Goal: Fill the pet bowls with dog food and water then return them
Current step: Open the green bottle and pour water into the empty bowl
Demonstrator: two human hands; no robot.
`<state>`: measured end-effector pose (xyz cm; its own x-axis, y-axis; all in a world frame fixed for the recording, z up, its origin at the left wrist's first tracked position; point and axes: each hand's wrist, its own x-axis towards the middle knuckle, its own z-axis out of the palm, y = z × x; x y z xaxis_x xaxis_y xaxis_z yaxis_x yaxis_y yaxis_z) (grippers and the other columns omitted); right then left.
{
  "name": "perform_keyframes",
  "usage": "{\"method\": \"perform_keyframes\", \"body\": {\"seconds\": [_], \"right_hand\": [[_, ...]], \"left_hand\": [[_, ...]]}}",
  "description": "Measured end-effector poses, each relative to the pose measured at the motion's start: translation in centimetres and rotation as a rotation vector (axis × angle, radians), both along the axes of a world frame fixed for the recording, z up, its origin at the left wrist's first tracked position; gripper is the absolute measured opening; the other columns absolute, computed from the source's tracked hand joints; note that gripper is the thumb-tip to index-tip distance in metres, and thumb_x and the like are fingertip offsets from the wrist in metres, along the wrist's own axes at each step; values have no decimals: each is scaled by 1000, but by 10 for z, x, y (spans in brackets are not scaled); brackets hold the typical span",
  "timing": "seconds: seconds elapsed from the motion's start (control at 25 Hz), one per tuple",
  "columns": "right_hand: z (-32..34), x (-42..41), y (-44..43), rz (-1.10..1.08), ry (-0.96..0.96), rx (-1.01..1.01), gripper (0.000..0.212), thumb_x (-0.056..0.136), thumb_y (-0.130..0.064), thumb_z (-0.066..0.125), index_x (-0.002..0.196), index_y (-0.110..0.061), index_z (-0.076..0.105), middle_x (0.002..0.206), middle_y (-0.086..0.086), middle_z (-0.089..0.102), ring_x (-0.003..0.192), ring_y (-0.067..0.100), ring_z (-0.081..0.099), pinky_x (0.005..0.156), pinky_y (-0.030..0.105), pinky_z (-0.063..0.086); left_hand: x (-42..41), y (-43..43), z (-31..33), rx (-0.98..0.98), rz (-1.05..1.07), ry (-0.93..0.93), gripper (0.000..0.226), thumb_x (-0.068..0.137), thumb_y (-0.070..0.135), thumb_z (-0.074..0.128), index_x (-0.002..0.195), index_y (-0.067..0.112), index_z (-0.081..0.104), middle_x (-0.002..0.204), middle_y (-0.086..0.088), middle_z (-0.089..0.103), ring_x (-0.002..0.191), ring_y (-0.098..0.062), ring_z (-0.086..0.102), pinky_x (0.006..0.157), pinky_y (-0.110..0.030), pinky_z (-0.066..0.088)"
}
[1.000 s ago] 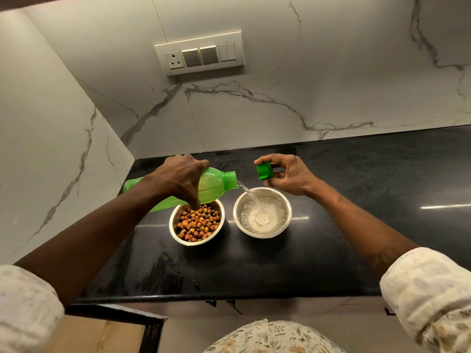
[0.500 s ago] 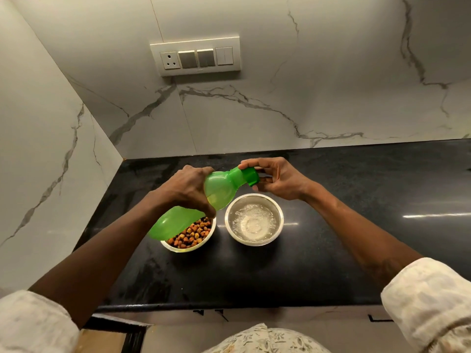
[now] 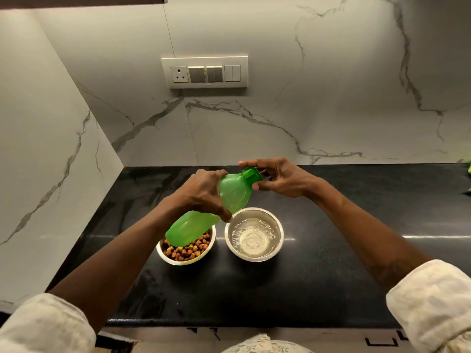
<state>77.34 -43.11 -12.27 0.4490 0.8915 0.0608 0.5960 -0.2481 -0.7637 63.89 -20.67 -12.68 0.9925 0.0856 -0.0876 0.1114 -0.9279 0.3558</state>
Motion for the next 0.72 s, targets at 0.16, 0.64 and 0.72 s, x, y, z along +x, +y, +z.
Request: {"method": "perform_keyframes", "body": {"seconds": [0.16, 0.64, 0.72], "right_hand": [[17, -9, 12, -375, -125, -82, 97, 83, -91, 27, 66, -3, 65, 60, 21, 67, 48, 22, 65, 60, 34, 57], [33, 36, 6, -421, -135, 148, 44, 101, -60, 53, 84, -22, 69, 94, 6, 73, 79, 15, 67, 76, 39, 58], [39, 38, 2, -189, 61, 137, 35, 100, -36, 67, 134, -27, 63, 132, 2, 66, 110, 10, 67, 91, 30, 60]], "left_hand": [[11, -12, 0, 50, -36, -76, 117, 35, 73, 82, 139, 25, 54, 106, -3, 71, 90, -24, 69, 85, -41, 62], [45, -8, 9, -100, 2, -219, 105, 48, 54, 91, 140, 16, 56, 102, -4, 72, 85, -22, 71, 80, -38, 64], [51, -6, 9, -98, 10, -225, 107, 48, 56, 92, 141, 17, 56, 101, -3, 72, 84, -22, 71, 79, -37, 64]]}}
